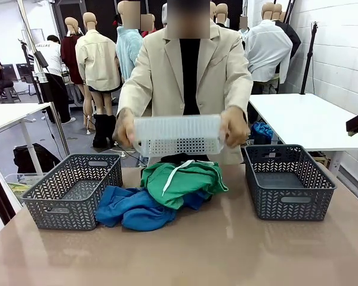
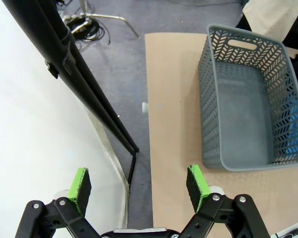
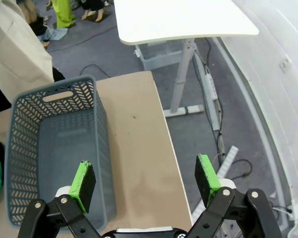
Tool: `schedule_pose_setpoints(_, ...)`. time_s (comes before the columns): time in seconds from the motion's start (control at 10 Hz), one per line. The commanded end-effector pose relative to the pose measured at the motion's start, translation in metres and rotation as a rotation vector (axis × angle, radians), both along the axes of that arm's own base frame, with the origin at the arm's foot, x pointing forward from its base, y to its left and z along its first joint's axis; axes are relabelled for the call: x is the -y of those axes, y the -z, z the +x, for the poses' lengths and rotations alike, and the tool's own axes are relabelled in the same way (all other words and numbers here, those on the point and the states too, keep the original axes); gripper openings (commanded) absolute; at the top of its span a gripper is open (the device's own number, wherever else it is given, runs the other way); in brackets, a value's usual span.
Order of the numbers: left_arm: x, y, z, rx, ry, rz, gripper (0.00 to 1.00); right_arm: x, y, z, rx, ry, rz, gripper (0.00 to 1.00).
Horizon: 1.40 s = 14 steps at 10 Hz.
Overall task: Sort the tops and bottoms.
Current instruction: Lift clothes from the center of the table with your left hand.
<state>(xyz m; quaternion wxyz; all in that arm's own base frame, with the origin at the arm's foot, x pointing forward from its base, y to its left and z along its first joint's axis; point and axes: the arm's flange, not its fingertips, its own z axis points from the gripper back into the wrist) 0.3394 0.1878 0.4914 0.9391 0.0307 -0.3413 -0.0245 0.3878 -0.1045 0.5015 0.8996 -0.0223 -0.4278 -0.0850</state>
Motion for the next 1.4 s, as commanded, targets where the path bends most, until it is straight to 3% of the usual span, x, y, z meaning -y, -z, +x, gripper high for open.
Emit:
schedule_pose_setpoints(0.0,-0.0042,0.0016,-0.0016,-0.006,0.007,0.019,1.0,0.0006,0.0004,-0.0007,-0.007,-0.001,0.002,1.0)
schedule_pose_setpoints(1.3,-0.0042,0.0016,-0.0016,-0.006,0.007,0.019,1.0,0.0006,0.0004,-0.0007,-0.007,-0.001,0.002,1.0)
